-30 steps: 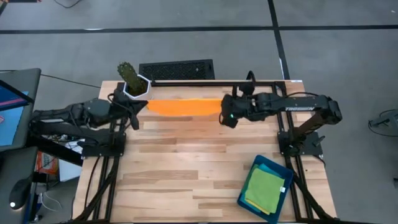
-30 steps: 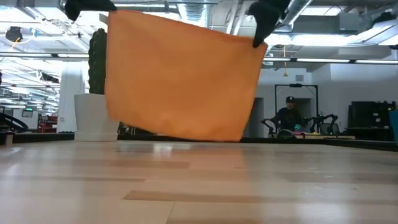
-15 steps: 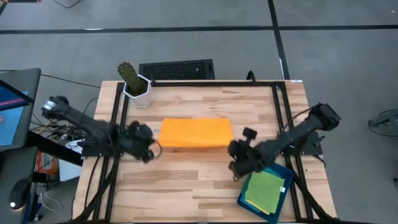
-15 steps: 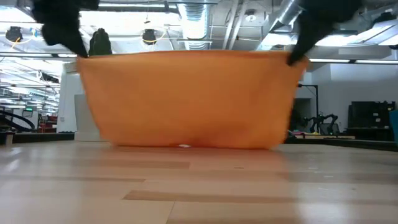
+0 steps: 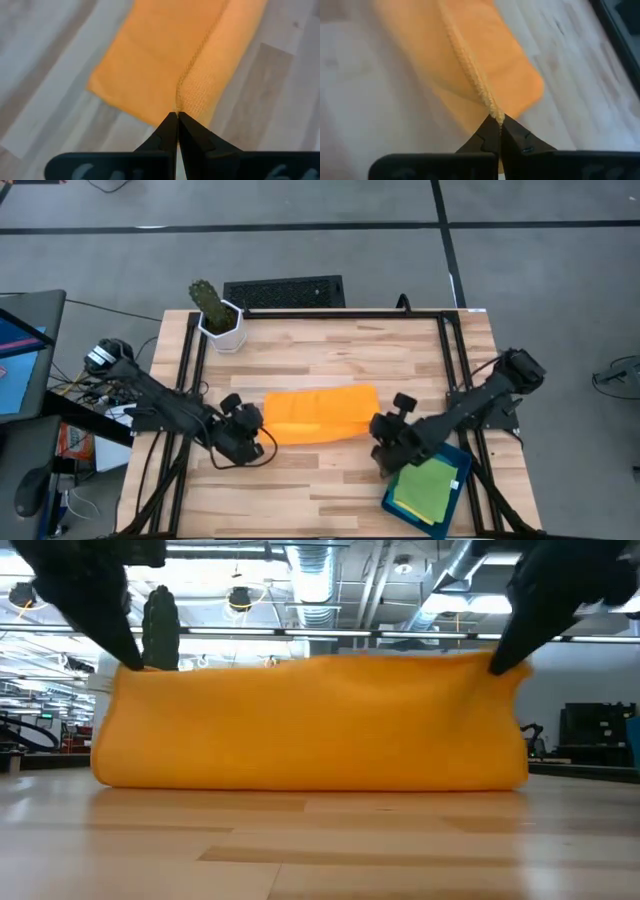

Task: Fold microfiber towels
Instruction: Fold the orange microfiber towel

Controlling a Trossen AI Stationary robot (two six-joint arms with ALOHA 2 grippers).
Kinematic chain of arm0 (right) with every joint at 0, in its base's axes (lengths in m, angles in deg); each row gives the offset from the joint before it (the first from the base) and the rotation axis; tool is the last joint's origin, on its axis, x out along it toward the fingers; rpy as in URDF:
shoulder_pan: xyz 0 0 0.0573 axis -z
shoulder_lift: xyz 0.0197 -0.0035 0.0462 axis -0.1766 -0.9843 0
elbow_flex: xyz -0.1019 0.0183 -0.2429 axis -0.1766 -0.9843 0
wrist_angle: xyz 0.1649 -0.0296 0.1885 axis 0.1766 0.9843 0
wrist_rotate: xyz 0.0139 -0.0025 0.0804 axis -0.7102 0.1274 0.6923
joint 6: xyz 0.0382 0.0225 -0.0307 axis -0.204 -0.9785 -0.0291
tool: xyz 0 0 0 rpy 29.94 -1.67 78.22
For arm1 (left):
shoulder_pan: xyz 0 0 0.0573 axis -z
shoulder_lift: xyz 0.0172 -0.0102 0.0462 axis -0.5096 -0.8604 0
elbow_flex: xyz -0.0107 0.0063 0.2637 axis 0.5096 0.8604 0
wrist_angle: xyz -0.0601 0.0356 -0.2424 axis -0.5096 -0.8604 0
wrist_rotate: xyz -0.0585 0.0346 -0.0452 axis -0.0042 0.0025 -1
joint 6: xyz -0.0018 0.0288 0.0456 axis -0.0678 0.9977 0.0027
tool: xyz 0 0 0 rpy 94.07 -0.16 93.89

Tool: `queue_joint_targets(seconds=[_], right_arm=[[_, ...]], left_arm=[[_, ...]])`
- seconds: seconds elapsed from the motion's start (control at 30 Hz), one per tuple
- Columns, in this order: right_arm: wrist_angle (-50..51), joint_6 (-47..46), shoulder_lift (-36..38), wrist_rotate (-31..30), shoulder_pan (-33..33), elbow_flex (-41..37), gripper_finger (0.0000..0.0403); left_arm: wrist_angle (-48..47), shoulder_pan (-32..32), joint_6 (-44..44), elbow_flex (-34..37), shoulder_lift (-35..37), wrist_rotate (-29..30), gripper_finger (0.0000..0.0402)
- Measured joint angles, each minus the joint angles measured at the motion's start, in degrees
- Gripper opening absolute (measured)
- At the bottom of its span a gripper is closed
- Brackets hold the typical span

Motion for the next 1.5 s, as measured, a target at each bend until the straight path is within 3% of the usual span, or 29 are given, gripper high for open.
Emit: queue_joint_targets(seconds=[0.23, 0.47, 1.03, 1.27, 1.5], right_arm=[[-7.6, 8.8, -0.2, 1.6, 8.9, -6.5, 0.0044], [-11.1, 15.0, 0.0, 5.5, 14.9, -9.2, 0.0036], [-11.4, 18.0, 0.3, 10.0, 20.9, -9.2, 0.0035], [-11.4, 17.5, 0.3, 10.9, 21.3, -9.2, 0.0035], [-12.7, 17.4, 0.3, 11.0, 22.7, -9.2, 0.0036]], left_arm=[[-1.0, -3.7, 4.1, 0.0, 1.2, 0.2, 0.0], [-0.7, -9.0, 9.5, 0.0, 1.3, 1.5, 0.0], [14.2, -14.6, 16.9, 9.1, 1.1, -0.2, 0.0], [19.4, -14.9, 19.7, 11.3, 1.1, 2.5, 0.0], [19.3, -17.3, 19.6, 14.8, 1.1, 2.4, 0.0]])
